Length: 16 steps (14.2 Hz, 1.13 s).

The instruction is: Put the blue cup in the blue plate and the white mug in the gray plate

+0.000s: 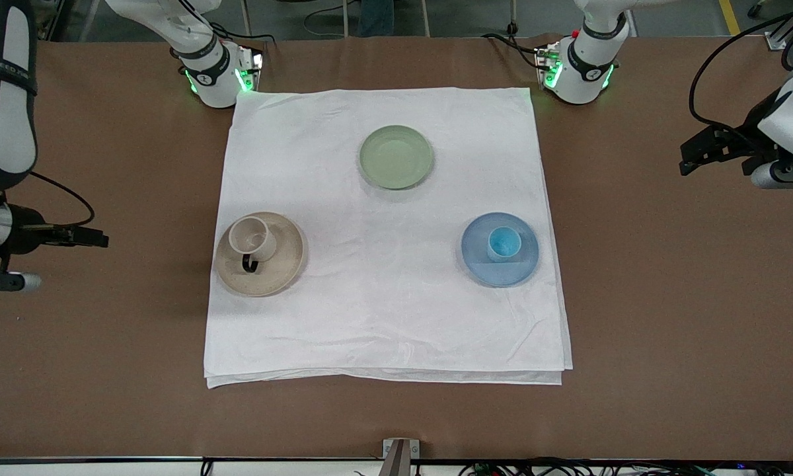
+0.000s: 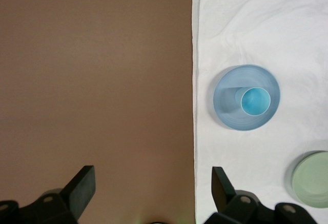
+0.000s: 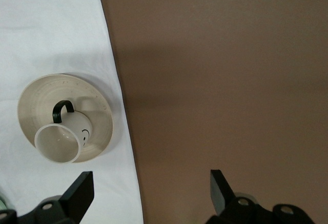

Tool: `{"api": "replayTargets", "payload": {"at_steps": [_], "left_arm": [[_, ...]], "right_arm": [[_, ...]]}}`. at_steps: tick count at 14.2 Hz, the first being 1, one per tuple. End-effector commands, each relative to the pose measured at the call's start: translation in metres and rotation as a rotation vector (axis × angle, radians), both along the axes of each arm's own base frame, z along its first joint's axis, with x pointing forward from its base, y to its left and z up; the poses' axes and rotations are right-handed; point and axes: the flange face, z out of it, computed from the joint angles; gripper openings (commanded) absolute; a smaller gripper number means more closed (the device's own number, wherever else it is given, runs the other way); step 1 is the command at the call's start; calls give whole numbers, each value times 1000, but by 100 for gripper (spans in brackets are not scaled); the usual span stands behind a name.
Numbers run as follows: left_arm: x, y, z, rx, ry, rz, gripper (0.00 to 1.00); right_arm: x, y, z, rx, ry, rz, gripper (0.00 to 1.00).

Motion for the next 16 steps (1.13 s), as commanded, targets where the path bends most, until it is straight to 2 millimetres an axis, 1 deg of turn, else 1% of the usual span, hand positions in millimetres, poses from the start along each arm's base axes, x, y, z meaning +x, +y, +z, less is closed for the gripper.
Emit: {"api": "replayTargets", "payload": {"at_steps": [1, 3, 5, 9, 11, 12, 13, 14, 16], "left_arm": [[-11, 7, 4, -17, 0, 12, 100], [-13, 8, 5, -16, 3, 12, 100], [-12, 9, 5, -16, 4, 13, 100], [-10, 10, 5, -19, 0, 10, 100], [-11, 13, 8, -19, -6, 16, 100], [-10, 18, 8, -19, -6, 22, 100], [-10, 26, 9, -21, -9, 34, 100], [-11, 29, 10, -41, -10, 39, 100], [-10, 44, 10, -74, -8, 68, 100]], "right_arm": [[-5, -3, 41, -32, -31, 0, 100], [-10, -11, 53, -30, -5, -11, 100], [-10, -14, 55, -32, -9, -24, 100], [-13, -2, 63, -26, -11, 3, 100], [-24, -2, 78, -20, -15, 0, 100], [-29, -2, 81, -17, -6, -2, 100], [-38, -4, 83, -9, 13, -6, 100], [-43, -7, 86, -9, 8, -10, 100], [-50, -15, 93, -5, -18, -20, 100]]}}
